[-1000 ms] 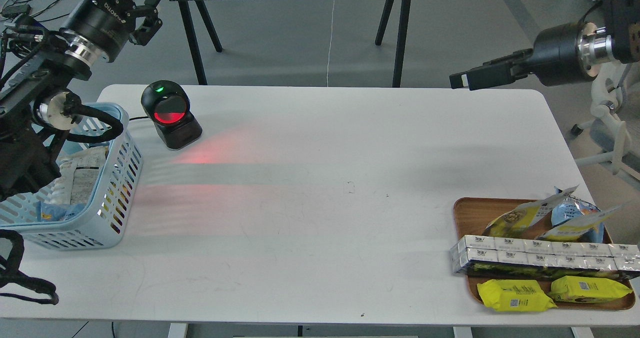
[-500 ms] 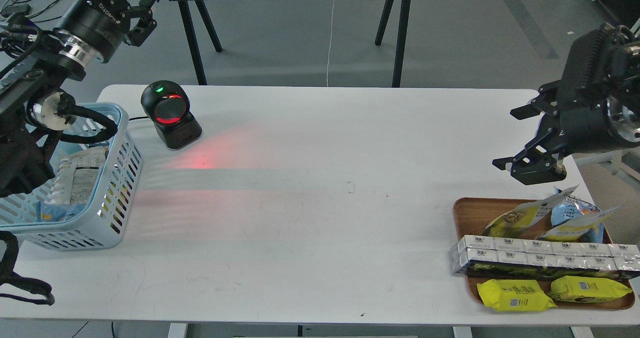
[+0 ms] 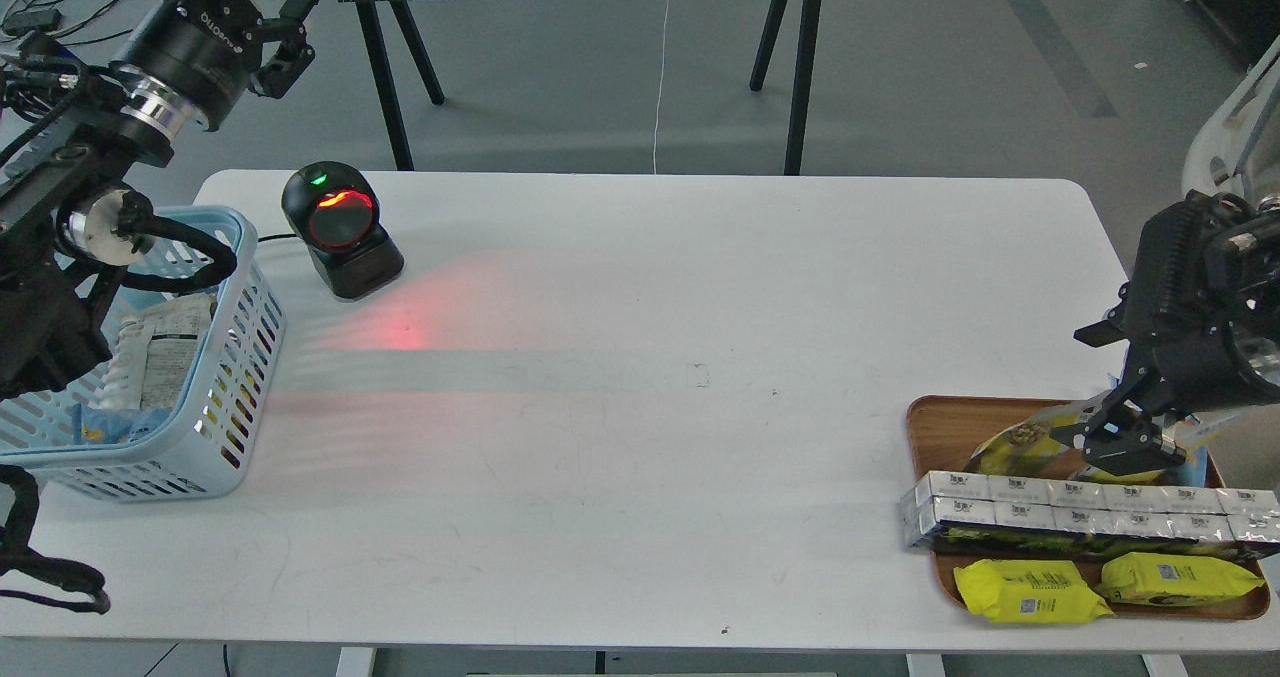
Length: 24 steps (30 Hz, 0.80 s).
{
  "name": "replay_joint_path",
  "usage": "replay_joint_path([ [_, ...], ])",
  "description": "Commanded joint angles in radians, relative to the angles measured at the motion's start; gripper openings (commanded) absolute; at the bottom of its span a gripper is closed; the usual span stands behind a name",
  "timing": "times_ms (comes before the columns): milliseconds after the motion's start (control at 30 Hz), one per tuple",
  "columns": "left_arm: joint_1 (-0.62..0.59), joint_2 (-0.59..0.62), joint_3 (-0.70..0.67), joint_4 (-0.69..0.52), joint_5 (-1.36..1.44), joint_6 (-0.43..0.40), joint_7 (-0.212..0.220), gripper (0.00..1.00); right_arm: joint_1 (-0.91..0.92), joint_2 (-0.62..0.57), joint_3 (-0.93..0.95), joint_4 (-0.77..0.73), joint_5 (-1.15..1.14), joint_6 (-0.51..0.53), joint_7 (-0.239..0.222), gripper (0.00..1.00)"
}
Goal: Scan snack and place in basket
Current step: 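Grasp the yellow snack packet on the tray with the right gripper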
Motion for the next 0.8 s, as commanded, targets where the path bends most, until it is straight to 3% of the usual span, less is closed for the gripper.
replay_joint_path([
  [0,0.001,0.000,0.000,0.001,0.000,0.000,0.000,1.00,-0.030,0.005,0.000,-0.005,0.000,0.000,0.000,0.95],
  [367,0.002,-0.006,-0.002,0.001,-0.001,0.000,0.000,1.00,-0.050,0.045,0.002,-0.052,0.000,0.000,0.000,0.94],
  [767,0.007,-0.002,-0.002,0.001,-0.001,0.000,0.000,1.00,-0.193,0.154,0.097,-0.198,0.000,0.000,0.000,0.67],
])
